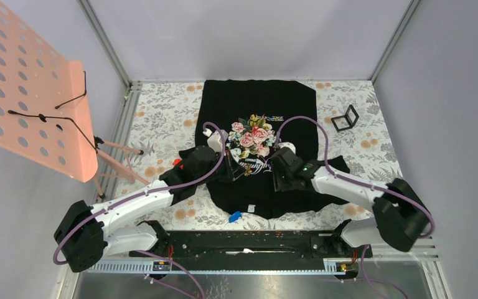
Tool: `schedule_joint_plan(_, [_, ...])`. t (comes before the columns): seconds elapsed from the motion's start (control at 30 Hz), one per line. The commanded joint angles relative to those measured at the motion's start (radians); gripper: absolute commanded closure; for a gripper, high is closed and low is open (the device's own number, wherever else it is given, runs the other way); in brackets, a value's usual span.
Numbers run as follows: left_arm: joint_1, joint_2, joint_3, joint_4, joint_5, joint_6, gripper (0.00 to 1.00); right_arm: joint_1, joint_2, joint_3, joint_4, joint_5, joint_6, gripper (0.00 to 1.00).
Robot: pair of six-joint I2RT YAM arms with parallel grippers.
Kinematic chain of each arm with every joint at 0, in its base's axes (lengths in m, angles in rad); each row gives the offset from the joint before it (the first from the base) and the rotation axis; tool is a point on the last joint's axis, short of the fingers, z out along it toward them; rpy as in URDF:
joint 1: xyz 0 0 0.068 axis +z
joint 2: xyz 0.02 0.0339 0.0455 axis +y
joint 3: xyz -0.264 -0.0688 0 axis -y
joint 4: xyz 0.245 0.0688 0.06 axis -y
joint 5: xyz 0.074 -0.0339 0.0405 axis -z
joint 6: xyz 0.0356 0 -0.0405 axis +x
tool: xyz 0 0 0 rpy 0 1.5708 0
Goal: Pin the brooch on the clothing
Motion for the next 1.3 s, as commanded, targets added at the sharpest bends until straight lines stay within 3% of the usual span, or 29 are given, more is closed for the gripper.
schedule_joint_plan(0.0, [-0.004,-0.009,-0.010,0.107,-0.052,-0.013,1.00,0.038,0.117,0.068,0.040,0.118,-0.002,0.55])
schedule_joint_plan(0.27, [-0.002,-0.032,-0.032,0.101,-0.067,-0.003,1.00,0.083,0.264,0.143,0.018,0.150,-0.024,0.59])
schedule_joint_plan(0.83, [-0.002,-0.028,-0.021,0.085,-0.087,0.014,1.00,0.095,0.314,0.171,-0.020,0.210,-0.031,0.66])
schedule_joint_plan(0.93, [-0.002,-0.027,-0.021,0.084,-0.085,0.013,1.00,0.097,0.314,0.170,-0.020,0.208,-0.032,0.73])
schedule_joint_plan(1.17, [-0.002,-0.016,-0.041,0.101,-0.105,0.024,1.00,0.099,0.308,0.168,-0.017,0.187,-0.025,1.00])
schedule_joint_plan(1.27, [-0.002,0.015,-0.054,0.117,-0.128,0.041,1.00,0.099,0.290,0.165,-0.014,0.177,-0.022,1.00])
